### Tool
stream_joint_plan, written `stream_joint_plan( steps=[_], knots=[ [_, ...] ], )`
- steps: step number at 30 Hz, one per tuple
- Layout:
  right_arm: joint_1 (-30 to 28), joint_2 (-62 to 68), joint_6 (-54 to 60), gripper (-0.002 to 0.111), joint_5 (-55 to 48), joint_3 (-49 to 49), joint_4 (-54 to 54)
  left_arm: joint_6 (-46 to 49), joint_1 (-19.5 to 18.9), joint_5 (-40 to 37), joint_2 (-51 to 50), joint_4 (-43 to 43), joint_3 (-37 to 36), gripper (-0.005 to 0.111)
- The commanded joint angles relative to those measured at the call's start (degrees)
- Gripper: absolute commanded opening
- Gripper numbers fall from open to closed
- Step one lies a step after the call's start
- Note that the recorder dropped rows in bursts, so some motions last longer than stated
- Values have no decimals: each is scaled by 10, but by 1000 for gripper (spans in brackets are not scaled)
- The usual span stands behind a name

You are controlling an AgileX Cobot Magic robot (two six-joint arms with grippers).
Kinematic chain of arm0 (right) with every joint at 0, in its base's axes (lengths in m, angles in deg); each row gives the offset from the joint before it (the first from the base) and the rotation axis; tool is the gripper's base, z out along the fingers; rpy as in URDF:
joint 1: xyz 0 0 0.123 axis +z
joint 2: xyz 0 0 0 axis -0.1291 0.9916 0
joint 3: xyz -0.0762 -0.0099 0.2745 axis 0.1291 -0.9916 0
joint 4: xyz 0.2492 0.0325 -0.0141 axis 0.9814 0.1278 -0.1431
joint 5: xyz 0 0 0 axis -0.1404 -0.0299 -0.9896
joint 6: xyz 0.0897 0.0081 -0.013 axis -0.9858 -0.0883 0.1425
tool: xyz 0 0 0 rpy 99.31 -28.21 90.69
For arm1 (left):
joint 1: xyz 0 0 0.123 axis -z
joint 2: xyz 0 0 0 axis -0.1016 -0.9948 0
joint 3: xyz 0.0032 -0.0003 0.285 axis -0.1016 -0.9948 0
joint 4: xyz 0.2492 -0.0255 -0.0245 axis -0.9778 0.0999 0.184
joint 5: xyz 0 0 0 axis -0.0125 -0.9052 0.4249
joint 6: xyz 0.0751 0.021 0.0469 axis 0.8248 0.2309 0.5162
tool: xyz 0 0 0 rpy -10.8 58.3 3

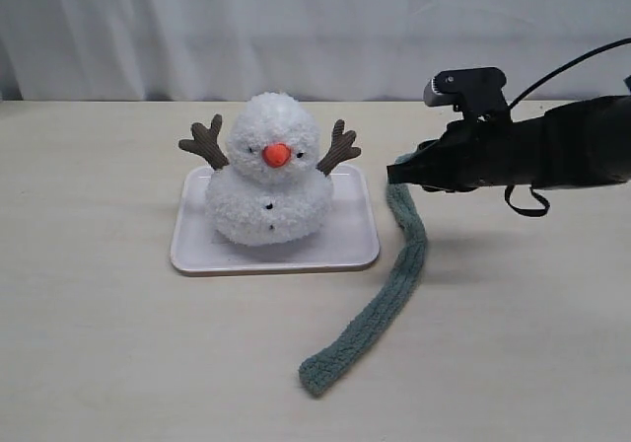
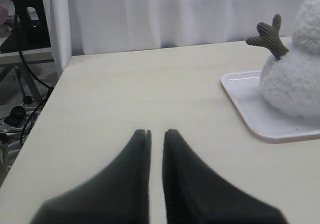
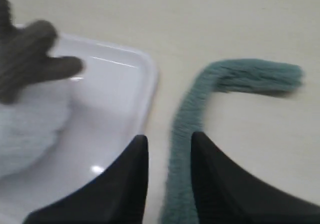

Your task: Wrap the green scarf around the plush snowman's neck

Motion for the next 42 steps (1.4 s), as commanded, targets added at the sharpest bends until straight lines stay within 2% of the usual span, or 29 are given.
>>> stream_joint_plan(
  steps=[1,2,4,6,8,11,20,25,29,33,35,37,38,40,42],
  knots=[
    [-33,19,-418,27,-234,99,-435,1,-2,7,2,0,-2,10],
    [-34,29,-568,28,-276,136,-560,1,-2,7,2,0,-2,10],
    [-30,45,-744,30,-339,187,-741,1,-2,7,2,0,-2,10],
    [-22,47,-813,38,-369,203,-826,1,-2,7,2,0,-2,10],
    [-13,47,-819,49,-361,199,-830,1,-1,8,2,0,-2,10],
    [7,49,-834,60,-323,184,-823,1,-1,8,2,0,-2,10],
    [59,100,-914,60,-272,173,-861,1,-1,8,2,0,-2,10],
    [58,105,-1029,60,-263,174,-971,1,-1,8,2,0,-2,10],
    [58,131,-1026,59,-222,174,-927,1,-1,8,2,0,-2,10],
    [58,160,-1026,59,-233,174,-943,1,-1,6,2,0,-2,10],
    [58,162,-1026,52,-231,174,-943,1,-1,6,2,0,-2,10],
    [58,162,-1022,35,-232,174,-943,1,-1,6,2,0,-2,10],
    [58,162,-1004,20,-233,174,-943,1,-1,6,2,0,-2,10],
    [58,159,-997,6,-233,174,-943,1,-1,6,2,0,-2,10],
    [58,150,-997,4,-233,174,-943,1,-1,6,2,0,-2,10]
  ],
)
